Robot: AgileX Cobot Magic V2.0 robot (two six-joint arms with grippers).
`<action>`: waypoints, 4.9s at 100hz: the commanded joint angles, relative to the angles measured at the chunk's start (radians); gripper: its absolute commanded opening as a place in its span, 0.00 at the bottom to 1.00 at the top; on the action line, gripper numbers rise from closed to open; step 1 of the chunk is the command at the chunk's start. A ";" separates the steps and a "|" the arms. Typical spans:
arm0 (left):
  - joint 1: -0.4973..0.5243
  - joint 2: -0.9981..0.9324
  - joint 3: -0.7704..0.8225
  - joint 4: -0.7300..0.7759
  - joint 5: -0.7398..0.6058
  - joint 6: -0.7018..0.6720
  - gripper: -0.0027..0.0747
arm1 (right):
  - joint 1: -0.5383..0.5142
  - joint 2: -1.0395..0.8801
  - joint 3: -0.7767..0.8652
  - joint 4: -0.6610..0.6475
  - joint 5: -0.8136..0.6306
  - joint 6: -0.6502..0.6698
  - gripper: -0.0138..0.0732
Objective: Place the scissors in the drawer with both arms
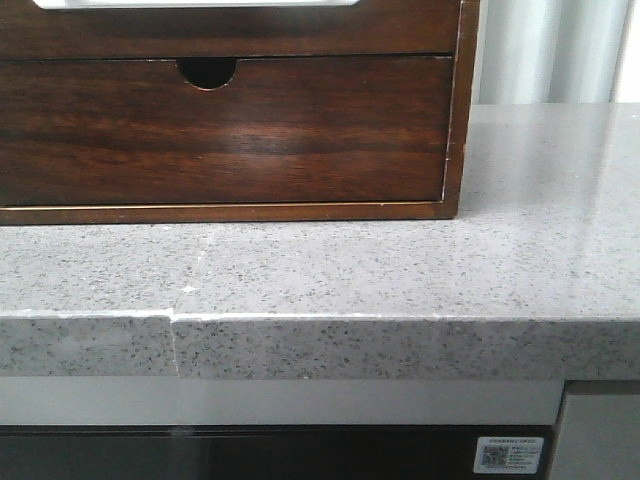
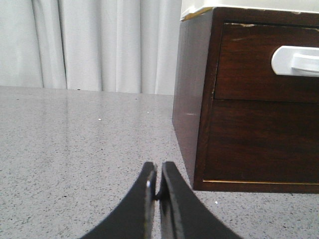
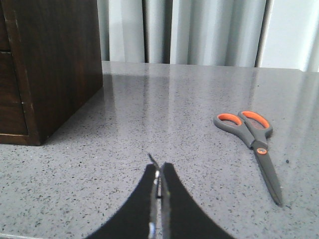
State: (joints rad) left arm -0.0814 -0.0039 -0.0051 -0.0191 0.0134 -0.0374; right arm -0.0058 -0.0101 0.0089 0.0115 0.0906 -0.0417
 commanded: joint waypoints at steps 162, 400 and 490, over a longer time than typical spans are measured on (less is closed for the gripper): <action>-0.001 0.323 -0.583 -0.019 0.316 0.072 0.01 | -0.003 0.414 -0.560 -0.031 0.251 -0.004 0.08; -0.005 0.801 -0.572 -1.466 0.496 0.501 0.74 | -0.003 0.495 -0.576 -0.029 0.202 -0.002 0.74; -0.003 1.218 -0.743 -1.849 0.814 0.911 0.45 | -0.003 0.495 -0.576 -0.029 0.202 -0.002 0.74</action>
State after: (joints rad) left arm -0.0814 1.2113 -0.7014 -1.7755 0.7752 0.8663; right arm -0.0058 0.4745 -0.5297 -0.0074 0.3764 -0.0417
